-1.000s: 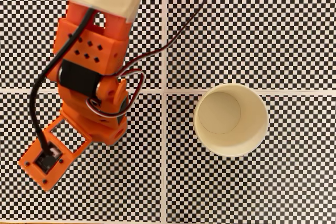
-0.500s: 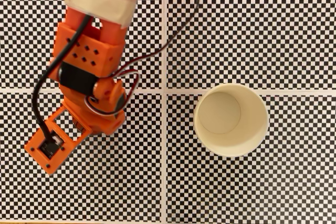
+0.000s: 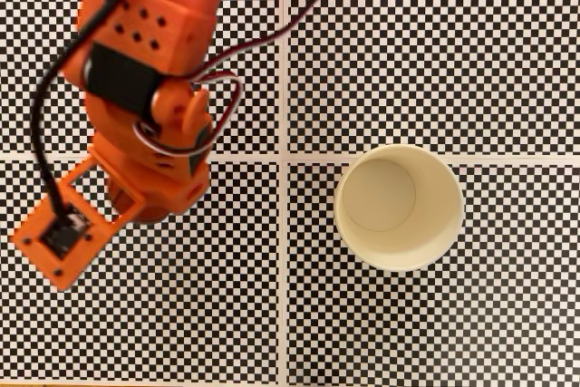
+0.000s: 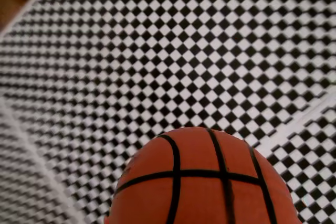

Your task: Grasp basketball and place into cup.

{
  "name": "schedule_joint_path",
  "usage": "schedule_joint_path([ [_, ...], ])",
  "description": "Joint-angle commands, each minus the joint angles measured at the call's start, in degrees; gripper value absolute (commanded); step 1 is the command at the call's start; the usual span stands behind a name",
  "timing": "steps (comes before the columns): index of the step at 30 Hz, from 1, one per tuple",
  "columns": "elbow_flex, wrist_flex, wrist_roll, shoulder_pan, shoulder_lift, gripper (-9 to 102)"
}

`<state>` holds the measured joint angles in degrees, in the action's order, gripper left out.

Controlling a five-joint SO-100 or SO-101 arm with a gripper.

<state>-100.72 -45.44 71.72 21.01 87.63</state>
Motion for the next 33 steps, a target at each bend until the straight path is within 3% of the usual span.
schedule_joint_path([
  [1,-2.9,0.1,0.3,-0.9,8.5,20],
  [29,-22.1,-0.3,4.5,-17.5,42.8,15],
  [33,-18.2,-5.4,3.6,-18.6,43.9,15],
])
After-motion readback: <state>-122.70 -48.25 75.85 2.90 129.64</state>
